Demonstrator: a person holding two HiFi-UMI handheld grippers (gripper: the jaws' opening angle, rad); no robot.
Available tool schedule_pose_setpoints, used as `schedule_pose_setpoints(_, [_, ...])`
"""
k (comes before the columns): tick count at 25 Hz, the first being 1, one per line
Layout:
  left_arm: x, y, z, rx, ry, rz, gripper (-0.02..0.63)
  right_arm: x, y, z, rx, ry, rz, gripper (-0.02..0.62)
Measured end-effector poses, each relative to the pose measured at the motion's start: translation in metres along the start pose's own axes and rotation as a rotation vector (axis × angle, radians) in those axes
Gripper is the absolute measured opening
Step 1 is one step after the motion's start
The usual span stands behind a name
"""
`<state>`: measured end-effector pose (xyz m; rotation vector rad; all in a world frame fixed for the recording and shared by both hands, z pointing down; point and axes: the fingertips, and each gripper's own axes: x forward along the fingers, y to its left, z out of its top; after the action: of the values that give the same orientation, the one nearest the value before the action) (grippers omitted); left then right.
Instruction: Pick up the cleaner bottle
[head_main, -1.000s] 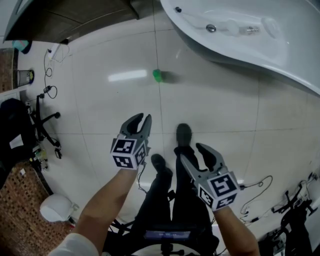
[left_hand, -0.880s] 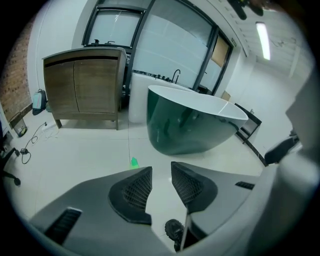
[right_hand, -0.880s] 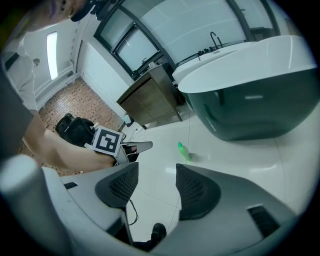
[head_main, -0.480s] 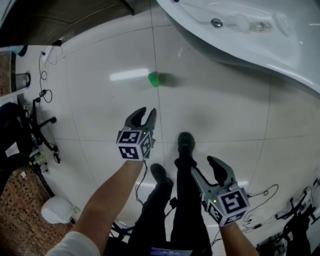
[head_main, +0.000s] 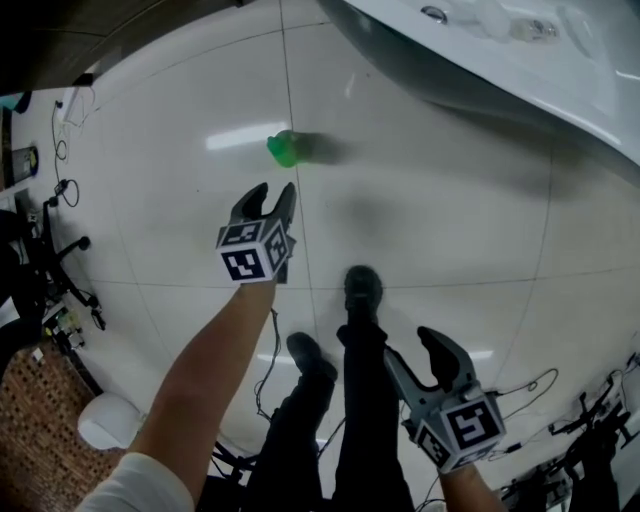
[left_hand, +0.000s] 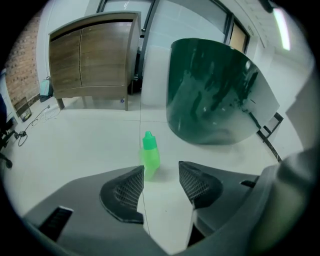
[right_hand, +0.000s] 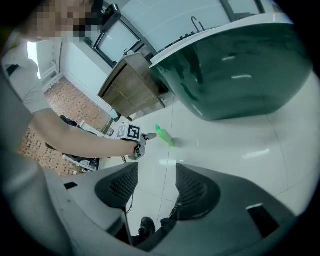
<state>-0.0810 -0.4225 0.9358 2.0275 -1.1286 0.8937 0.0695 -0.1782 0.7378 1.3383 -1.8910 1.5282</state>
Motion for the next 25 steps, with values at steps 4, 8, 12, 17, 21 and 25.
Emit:
schedule_pose_setpoints(4, [0.030,0.006,-0.005,-0.007,-0.008,0.019,0.263,0.008,-0.013,-0.004,0.007,0.003,-0.013,0.244])
schedule_pose_setpoints(8, [0.059,0.010,-0.008,0.005,-0.021,0.029,0.281,0.021,-0.023,-0.016,0.019,0.022,-0.017,0.244])
schedule_pose_setpoints(12, [0.082,0.017,-0.004,0.012,-0.028,0.045,0.281,0.028,-0.029,-0.023,0.034,0.020,-0.020,0.244])
schedule_pose_setpoints(17, [0.105,0.023,-0.005,0.007,-0.023,0.074,0.281,0.027,-0.038,-0.036,0.044,0.057,-0.029,0.244])
schedule_pose_setpoints(21, [0.118,0.028,-0.003,0.014,-0.032,0.103,0.282,0.030,-0.041,-0.036,0.034,0.065,-0.031,0.244])
schedule_pose_setpoints(25, [0.126,0.034,0.004,0.009,-0.060,0.136,0.281,0.035,-0.047,-0.029,0.036,0.051,-0.042,0.244])
